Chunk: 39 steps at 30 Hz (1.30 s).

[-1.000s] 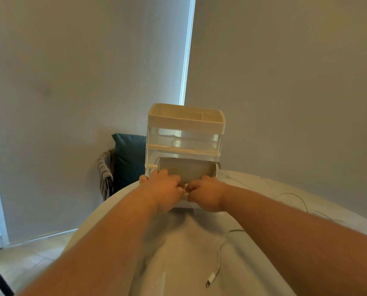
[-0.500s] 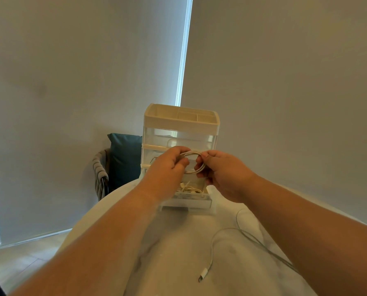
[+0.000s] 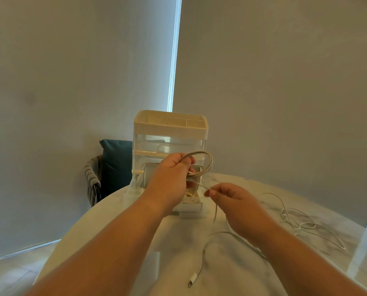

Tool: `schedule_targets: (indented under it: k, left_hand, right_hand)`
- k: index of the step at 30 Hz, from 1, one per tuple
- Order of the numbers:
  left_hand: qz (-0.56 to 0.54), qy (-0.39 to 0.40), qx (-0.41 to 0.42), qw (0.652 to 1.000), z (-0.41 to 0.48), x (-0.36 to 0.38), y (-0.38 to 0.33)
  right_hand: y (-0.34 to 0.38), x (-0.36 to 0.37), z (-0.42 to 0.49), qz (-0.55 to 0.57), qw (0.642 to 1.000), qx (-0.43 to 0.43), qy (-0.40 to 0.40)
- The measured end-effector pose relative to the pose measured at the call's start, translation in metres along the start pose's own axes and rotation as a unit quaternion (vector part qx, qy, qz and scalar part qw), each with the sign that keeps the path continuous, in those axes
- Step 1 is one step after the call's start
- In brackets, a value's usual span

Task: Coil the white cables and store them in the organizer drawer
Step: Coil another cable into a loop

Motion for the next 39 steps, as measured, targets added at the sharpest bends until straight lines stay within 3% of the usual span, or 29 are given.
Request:
schedule_targets:
  k: [2, 5, 8, 10, 12, 15, 20, 22, 26, 34, 36, 39]
  left_hand:
    - [0.02, -0.005, -0.007, 1.0, -0.002, 0.003, 0.002]
    - [0.029, -0.009, -0.026, 0.999, -0.003, 0.005, 0.007]
    - [0.047, -0.005, -0.038, 0.998, -0.004, 0.006, 0.011]
    - [0.08, 0.0, -0.029, 0.996, -0.004, 0.006, 0.011]
    - [0.125, 0.023, -0.009, 0.992, -0.005, 0.009, 0.011]
    - [0.203, 0.08, 0.011, 0.976, -0.008, 0.016, 0.011]
    - [0.261, 0.148, 0.026, 0.954, -0.014, 0.026, 0.013]
    - [0.23, 0.145, 0.029, 0.962, -0.014, 0.029, 0.014]
    - [0.013, 0.139, -0.047, 0.989, -0.011, 0.032, 0.022]
    - [-0.097, 0.075, -0.1, 0.987, -0.012, 0.036, 0.03]
    - [-0.114, 0.073, -0.094, 0.986, -0.013, 0.036, 0.028]
    - [-0.075, 0.101, -0.079, 0.989, -0.014, 0.035, 0.026]
  right_hand:
    - [-0.007, -0.007, -0.003, -0.021, 1.0, 0.018, -0.012]
    - [-0.014, -0.02, -0.001, 0.054, 0.997, 0.043, -0.046]
    - [-0.014, -0.017, 0.0, 0.221, 0.972, 0.077, 0.004]
    - [-0.009, -0.018, -0.003, 0.261, 0.961, 0.087, 0.038]
    - [-0.002, -0.021, -0.004, 0.217, 0.972, 0.072, 0.051]
    - [0.004, -0.024, -0.006, 0.053, 0.997, 0.036, 0.038]
    - [0.002, -0.021, -0.006, 0.05, 0.997, 0.044, 0.035]
    - [-0.001, -0.019, -0.006, 0.098, 0.994, 0.049, 0.023]
    - [-0.003, -0.02, -0.004, 0.209, 0.976, 0.064, -0.024]
    - [0.003, -0.013, -0.009, 0.279, 0.958, 0.058, -0.001]
    - [0.001, -0.014, -0.009, 0.195, 0.98, 0.04, -0.006]
    - [0.004, -0.026, -0.008, -0.021, 0.997, -0.03, -0.065]
Point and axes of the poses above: each hand's wrist, its own z-axis towards the middle knuckle, its own x-axis out of the palm, y = z × x, the point moved 4 cm from there along z, towards the middle knuckle, and after that the axes turned 5 degrees about y, right-handed, at the moved point
